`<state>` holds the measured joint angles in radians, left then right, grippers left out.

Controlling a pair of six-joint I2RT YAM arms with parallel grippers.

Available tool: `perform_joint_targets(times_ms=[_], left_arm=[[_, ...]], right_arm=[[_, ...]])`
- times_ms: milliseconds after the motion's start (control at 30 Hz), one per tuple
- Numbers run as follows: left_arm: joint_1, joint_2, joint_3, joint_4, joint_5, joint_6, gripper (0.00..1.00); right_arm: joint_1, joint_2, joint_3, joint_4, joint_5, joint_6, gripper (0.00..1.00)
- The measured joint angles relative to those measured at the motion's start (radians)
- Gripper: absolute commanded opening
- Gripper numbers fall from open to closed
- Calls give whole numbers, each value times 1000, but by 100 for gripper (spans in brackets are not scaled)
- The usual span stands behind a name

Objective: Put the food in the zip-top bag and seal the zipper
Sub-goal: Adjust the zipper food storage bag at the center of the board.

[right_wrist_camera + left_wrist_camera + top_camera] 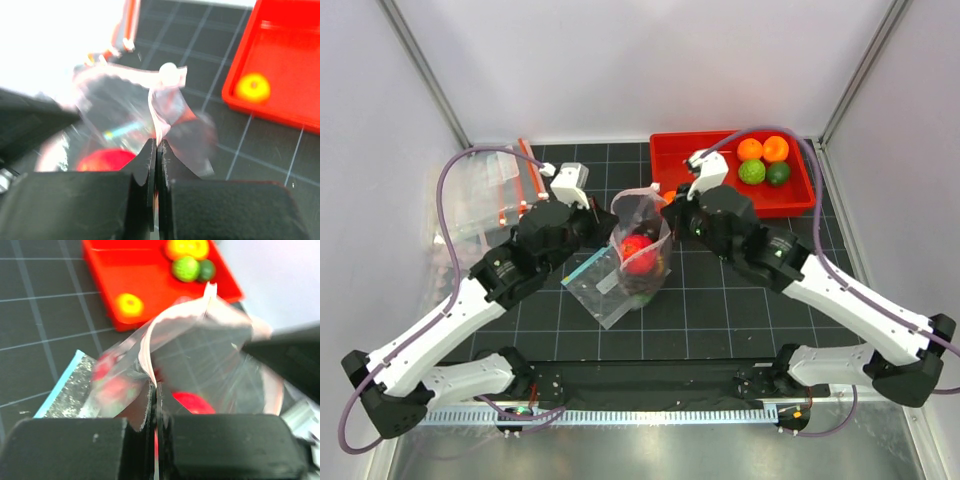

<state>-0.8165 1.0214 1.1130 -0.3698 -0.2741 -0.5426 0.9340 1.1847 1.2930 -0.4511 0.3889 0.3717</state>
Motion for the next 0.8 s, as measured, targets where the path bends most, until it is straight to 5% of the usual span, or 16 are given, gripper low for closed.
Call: perform_joint_targets(times_ms=[300,633,800], left_arm=[[-6,17,16,-16,163,-18,5],[99,190,10,-12,201,-14,0],[88,100,-19,11,262,-29,0]], right_arm=[[-1,-83,36,6,39,-2,1],[-2,26,-151,106,61,1,1],[-10,-34,-176,108,161,-3,1]])
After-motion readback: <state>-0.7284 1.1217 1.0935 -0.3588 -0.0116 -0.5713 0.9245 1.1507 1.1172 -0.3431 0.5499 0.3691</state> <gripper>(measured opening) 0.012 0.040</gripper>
